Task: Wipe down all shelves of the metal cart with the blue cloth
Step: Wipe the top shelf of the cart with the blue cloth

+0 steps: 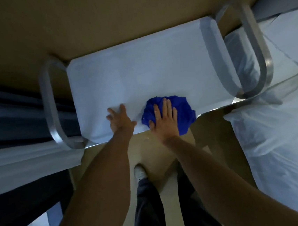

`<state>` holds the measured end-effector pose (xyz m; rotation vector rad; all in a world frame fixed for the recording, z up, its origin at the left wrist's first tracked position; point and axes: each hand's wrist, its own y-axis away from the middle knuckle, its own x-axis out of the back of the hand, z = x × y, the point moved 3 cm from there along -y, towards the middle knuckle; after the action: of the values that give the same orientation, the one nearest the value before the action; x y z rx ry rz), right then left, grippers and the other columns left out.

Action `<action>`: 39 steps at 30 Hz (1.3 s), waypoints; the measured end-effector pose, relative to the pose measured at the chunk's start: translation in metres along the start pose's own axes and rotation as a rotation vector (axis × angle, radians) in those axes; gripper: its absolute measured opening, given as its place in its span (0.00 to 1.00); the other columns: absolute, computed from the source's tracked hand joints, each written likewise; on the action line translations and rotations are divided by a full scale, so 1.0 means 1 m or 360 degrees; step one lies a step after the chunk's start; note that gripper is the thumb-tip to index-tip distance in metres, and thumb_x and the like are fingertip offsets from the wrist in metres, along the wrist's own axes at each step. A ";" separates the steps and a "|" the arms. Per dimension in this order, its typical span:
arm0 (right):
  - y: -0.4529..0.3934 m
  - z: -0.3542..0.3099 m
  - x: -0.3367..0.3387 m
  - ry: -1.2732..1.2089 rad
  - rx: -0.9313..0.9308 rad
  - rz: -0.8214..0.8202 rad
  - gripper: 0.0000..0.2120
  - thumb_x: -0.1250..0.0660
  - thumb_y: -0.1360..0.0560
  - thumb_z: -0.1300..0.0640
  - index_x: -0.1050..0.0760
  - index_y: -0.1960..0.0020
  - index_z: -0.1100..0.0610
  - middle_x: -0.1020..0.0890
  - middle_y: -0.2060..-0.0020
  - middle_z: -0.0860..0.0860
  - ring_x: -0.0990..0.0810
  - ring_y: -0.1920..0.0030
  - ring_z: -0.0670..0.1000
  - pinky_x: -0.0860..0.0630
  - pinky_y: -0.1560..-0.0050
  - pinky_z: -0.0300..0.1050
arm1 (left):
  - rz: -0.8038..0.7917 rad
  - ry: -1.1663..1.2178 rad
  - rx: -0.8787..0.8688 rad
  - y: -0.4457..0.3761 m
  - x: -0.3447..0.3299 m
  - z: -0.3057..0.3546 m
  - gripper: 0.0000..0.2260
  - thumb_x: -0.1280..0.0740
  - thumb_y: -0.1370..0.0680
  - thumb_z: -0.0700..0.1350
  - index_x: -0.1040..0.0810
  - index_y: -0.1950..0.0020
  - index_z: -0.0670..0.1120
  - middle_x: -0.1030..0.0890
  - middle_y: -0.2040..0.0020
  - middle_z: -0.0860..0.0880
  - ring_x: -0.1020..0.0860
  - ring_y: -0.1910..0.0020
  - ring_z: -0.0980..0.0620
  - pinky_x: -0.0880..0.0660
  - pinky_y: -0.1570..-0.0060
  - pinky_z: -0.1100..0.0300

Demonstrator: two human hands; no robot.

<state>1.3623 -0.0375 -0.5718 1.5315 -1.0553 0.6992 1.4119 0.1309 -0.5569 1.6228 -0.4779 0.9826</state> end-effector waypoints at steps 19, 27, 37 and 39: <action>-0.038 0.208 0.067 -0.0301 -0.1017 0.0438 0.37 0.52 0.20 0.35 0.51 0.19 0.56 0.52 0.21 0.63 0.54 0.21 0.63 0.55 0.24 0.62 | 0.0094 -0.0041 0.0096 -0.001 -0.008 0.024 0.39 0.27 0.27 0.55 0.46 0.23 0.56 0.53 0.23 0.36 0.40 0.29 0.34 0.33 0.35 0.46; 0.001 0.010 -0.002 -0.0138 -0.0267 0.0144 0.34 0.51 0.19 0.40 0.54 0.19 0.56 0.54 0.21 0.63 0.55 0.21 0.63 0.60 0.23 0.59 | 0.0044 -0.0132 0.0027 0.003 0.008 0.018 0.35 0.29 0.27 0.59 0.40 0.25 0.53 0.44 0.25 0.36 0.34 0.31 0.36 0.36 0.34 0.47; 0.007 -0.016 0.005 -0.0116 -0.0383 0.0051 0.35 0.51 0.18 0.38 0.56 0.18 0.52 0.56 0.20 0.59 0.57 0.20 0.59 0.56 0.23 0.60 | 0.0874 -0.0030 0.0241 -0.004 0.128 -0.122 0.34 0.36 0.24 0.45 0.47 0.21 0.46 0.54 0.22 0.32 0.55 0.23 0.32 0.52 0.26 0.39; 0.008 -0.019 0.004 -0.0089 -0.0410 0.0067 0.35 0.53 0.19 0.36 0.56 0.18 0.52 0.56 0.20 0.59 0.58 0.20 0.59 0.56 0.23 0.60 | 0.0866 0.0064 0.0369 -0.009 0.127 -0.161 0.35 0.40 0.21 0.53 0.54 0.20 0.44 0.56 0.22 0.31 0.56 0.23 0.32 0.51 0.26 0.39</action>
<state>1.3593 -0.0202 -0.5603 1.3160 -1.1745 0.5285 1.4351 0.3076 -0.4563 1.7092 -0.8285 1.5166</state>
